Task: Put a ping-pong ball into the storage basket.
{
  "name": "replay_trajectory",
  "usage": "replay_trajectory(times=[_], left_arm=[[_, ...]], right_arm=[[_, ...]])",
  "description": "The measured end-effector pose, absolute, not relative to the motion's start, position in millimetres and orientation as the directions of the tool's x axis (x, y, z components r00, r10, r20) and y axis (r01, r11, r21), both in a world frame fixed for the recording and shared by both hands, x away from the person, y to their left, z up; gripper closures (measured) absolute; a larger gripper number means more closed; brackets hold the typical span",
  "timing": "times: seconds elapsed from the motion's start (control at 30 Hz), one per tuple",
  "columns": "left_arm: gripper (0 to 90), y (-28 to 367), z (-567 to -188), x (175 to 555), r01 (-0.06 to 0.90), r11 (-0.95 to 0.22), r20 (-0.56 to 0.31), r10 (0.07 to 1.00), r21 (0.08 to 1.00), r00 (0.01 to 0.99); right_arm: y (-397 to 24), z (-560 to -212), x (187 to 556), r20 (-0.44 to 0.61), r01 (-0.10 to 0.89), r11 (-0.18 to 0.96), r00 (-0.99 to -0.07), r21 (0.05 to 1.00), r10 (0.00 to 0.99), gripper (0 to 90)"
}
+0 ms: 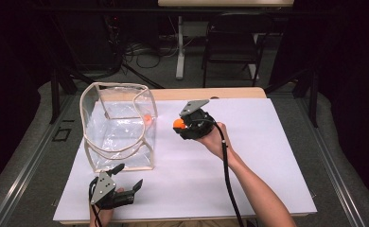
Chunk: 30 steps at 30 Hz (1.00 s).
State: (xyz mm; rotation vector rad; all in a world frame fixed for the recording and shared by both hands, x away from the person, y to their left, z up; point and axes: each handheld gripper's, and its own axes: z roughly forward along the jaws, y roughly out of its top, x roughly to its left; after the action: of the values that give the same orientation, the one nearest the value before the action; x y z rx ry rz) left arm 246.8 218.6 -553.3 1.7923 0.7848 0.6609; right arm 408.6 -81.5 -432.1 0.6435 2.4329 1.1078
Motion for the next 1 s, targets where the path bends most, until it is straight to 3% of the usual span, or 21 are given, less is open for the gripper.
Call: replay_trajectory(times=[1.0], left_arm=[[15.5,218,-552,246,0.195,-0.256,0.077,0.77,0.947,0.634]], right_arm=[[-81,-404,413,-0.173,0.233,0.588,-0.817,0.775,0.551,50.6]])
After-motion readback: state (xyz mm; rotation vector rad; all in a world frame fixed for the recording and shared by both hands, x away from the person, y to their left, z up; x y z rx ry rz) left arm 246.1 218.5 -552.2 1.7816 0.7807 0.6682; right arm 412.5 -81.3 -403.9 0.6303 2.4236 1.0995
